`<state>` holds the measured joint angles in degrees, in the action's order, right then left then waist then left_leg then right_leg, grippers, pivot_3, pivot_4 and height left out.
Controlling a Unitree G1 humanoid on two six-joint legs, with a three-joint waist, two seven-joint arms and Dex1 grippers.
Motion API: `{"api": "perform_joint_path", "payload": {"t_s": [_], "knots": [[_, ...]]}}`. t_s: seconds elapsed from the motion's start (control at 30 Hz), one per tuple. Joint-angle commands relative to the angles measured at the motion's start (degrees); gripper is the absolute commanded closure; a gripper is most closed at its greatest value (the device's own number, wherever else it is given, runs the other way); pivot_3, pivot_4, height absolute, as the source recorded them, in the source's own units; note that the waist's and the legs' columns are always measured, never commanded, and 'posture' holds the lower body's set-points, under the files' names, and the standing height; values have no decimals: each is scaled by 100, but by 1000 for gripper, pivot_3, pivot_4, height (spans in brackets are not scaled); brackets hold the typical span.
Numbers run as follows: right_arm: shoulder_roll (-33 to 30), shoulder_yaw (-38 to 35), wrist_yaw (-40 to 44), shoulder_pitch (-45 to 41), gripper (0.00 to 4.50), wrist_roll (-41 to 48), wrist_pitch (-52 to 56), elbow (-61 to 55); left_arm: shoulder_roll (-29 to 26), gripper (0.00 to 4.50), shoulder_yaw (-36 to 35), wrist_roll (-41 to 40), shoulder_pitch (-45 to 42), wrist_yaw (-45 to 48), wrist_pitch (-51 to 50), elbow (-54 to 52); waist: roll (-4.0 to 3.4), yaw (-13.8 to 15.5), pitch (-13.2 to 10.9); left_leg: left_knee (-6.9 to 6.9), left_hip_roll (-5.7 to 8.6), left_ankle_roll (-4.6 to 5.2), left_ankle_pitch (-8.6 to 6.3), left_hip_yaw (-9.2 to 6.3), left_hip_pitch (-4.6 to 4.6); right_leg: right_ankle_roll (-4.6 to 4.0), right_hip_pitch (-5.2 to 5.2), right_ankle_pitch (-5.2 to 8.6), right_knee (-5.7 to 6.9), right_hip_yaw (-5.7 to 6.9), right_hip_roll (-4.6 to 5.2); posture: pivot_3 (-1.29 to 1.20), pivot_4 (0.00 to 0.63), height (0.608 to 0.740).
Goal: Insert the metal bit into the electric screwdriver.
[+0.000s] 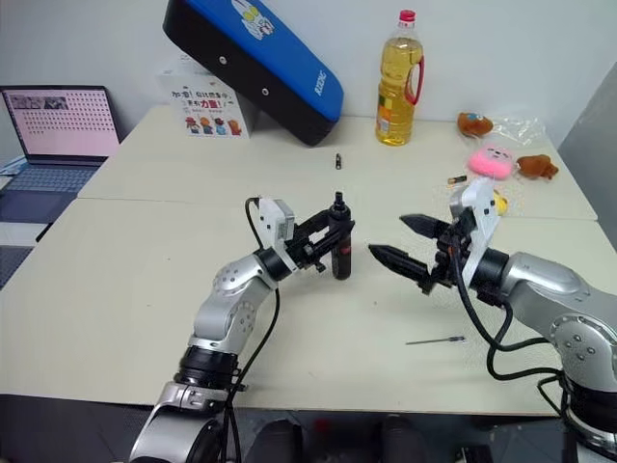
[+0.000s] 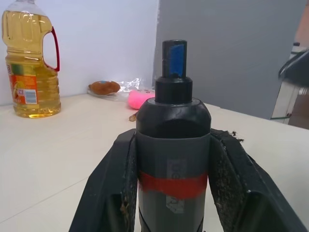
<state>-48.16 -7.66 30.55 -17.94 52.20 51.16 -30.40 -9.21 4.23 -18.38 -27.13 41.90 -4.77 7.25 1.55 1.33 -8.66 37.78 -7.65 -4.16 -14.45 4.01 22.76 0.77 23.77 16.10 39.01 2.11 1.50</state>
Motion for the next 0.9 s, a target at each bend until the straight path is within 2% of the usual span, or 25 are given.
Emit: {"api": "perform_joint_path", "payload": {"t_s": [0.03,0.17,0.33,0.5,0.63,0.8,0.83,0.9], "knots": [[-1280,795,1305,196,0,-1547,-876,305,-225,2854,64,15,257,65,-308,-279,-4,-5,3,0,0,1,-1,0,-2,0,-1,0,-1,0,0,0,150,740],[-2178,1541,2484,459,0,-2677,-1966,593,-288,2854,72,19,285,-13,-372,-388,-7,-17,4,-6,-1,7,-4,-3,-29,0,-21,2,-3,-1,-5,0,150,740],[-2414,2335,3419,391,0,-3670,-2650,730,-207,2854,72,31,248,-216,-450,-529,-7,-26,4,-5,0,10,-7,-10,-40,0,-29,3,-4,-7,-9,0,150,740],[-1875,3040,3715,-200,0,-4592,-2890,1276,-184,2854,123,49,308,-365,-575,-681,-8,-38,4,-1,0,9,-8,-13,-42,0,-30,2,-3,-6,-11,0,150,740],[-1445,3323,3832,-550,0,-5025,-2841,1611,-180,2854,133,53,342,-416,-635,-759,-9,-30,3,0,0,6,-9,-13,-41,-1,-30,2,-4,-5,-11,0,150,740],[-1200,3454,3958,-702,0,-5392,-2888,1814,-186,2854,107,86,345,-486,-662,-809,-6,-34,4,0,-1,4,-10,-15,-46,-1,-37,2,-5,-3,-11,0,150,740],[-1151,3455,3970,-703,358,-5433,-2871,1826,-190,2854,103,86,350,-495,-667,-819,-6,-36,4,0,-1,4,-11,-15,-51,-1,-41,2,-5,-3,-11,0,150,740],[-1078,3457,4010,-688,718,-5496,-2868,1838,-194,2854,103,86,360,-514,-674,-841,-5,-41,5,-1,-1,2,-12,-15,-67,-1,-52,2,-5,-4,-11,0,150,740]]}}
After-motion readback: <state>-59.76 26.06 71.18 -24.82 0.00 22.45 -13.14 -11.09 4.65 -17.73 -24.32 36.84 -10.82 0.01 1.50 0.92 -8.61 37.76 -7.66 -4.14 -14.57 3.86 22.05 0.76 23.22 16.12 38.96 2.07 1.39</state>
